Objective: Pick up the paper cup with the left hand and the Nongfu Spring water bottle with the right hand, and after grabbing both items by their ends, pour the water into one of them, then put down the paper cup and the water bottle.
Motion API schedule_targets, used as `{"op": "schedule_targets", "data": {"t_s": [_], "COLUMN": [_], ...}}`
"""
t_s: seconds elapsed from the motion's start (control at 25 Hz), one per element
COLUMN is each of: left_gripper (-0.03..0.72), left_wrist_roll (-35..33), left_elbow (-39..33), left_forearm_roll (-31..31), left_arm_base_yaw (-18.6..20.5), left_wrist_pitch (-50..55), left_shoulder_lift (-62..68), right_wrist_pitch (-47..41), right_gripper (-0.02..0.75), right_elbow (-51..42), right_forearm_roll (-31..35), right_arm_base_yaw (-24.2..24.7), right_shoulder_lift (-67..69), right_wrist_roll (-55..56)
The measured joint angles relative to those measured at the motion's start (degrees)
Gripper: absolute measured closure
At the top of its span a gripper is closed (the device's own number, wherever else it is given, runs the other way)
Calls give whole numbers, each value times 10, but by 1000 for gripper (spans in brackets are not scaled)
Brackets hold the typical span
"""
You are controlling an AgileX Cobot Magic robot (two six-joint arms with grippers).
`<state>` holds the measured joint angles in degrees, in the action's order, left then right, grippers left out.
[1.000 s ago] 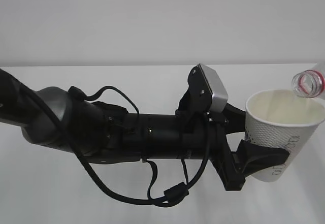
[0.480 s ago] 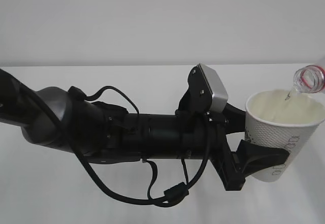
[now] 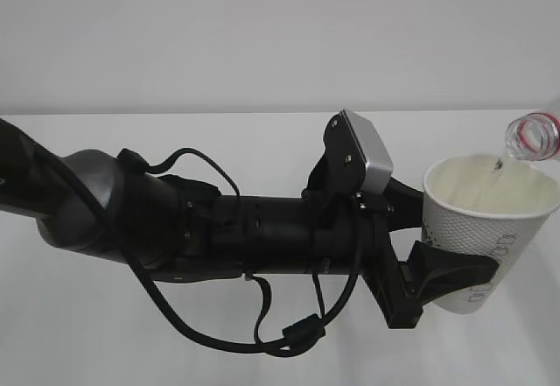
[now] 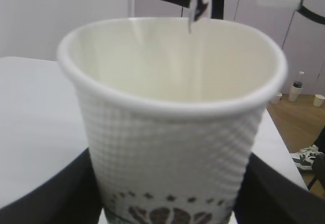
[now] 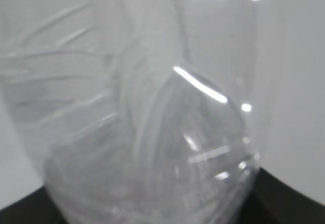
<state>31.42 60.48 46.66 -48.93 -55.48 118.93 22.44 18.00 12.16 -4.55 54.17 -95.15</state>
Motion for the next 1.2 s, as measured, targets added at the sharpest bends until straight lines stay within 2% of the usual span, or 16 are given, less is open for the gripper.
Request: {"op": "schedule_targets", "data": {"t_s": [1.2], "left_gripper": [179], "left_wrist_roll": [0], "left_elbow": [0], "left_forearm_roll": [0], "left_arm_base_yaw": [0], "left_wrist_pitch": [0], "left_shoulder_lift": [0], "right_wrist_pitch": [3], "right_gripper": [288], "right_elbow": [0], "right_forearm_roll": [0], "right_arm_base_yaw": [0], "right_shoulder_lift": [0], "right_wrist_roll": [-6]}}
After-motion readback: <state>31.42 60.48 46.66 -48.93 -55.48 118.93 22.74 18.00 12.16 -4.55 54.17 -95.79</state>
